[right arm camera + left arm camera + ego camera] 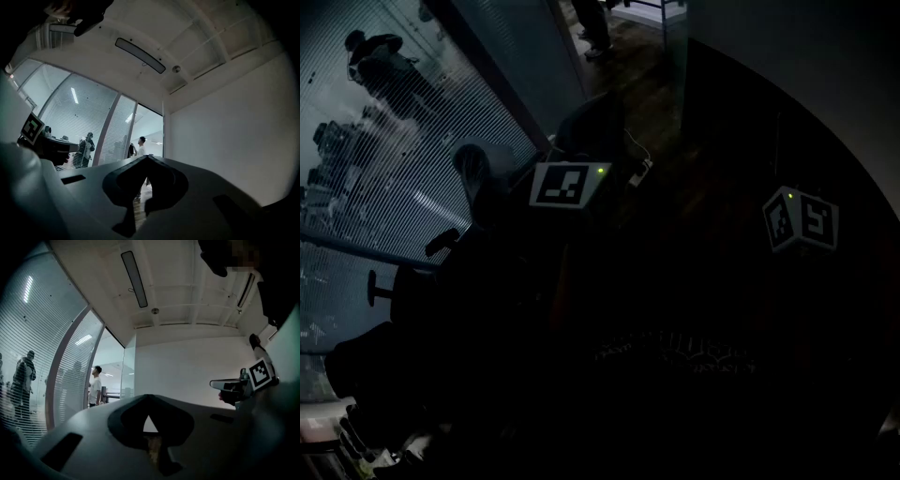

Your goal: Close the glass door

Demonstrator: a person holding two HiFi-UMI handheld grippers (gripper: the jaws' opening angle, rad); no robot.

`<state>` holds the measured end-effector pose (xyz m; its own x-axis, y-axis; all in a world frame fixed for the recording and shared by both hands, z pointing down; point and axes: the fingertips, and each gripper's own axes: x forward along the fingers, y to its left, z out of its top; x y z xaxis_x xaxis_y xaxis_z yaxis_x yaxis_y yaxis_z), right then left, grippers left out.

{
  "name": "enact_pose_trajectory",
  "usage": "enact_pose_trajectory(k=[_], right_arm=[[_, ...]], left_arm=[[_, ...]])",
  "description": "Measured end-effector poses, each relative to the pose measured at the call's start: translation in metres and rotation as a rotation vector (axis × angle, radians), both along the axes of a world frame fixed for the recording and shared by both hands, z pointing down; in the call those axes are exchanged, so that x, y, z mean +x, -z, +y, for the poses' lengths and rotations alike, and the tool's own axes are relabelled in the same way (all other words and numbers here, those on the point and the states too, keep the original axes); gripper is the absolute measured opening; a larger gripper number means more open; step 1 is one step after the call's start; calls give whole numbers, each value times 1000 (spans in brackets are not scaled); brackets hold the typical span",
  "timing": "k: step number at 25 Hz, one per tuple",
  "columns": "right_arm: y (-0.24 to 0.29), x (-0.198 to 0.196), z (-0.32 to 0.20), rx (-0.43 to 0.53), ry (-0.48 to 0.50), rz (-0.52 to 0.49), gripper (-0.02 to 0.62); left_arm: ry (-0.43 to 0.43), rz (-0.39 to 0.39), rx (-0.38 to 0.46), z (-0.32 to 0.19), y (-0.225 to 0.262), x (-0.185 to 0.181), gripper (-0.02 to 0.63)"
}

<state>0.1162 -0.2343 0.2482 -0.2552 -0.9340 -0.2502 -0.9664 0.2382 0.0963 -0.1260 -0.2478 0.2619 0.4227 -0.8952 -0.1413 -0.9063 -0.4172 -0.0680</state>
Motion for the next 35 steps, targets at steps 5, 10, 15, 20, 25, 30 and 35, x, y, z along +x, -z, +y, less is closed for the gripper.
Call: enact_pose_trajectory(k=[5, 10, 15, 20, 25, 30, 35], right_arm=[[0, 0, 0, 6, -11, 9, 2], [1, 1, 0, 14, -15, 11, 2], [2, 1, -2, 11, -11, 10, 2], [2, 1, -2, 10, -11, 14, 2], [2, 1, -3, 8, -8, 16, 2], [1, 1, -3, 2, -6, 20, 2], [1, 0, -4, 2, -5, 23, 2]], left_arm=[[-8, 4, 9, -1, -1, 0, -5], [-11, 5, 13, -1, 1, 1, -5], [-9, 3, 14, -1, 3, 0, -5], [-13, 2, 16, 0, 2, 2, -5], [-13, 0, 17, 1, 2, 0, -5], [-12, -5, 17, 1, 2, 0, -5], [-8, -7, 19, 1, 3, -2, -5]])
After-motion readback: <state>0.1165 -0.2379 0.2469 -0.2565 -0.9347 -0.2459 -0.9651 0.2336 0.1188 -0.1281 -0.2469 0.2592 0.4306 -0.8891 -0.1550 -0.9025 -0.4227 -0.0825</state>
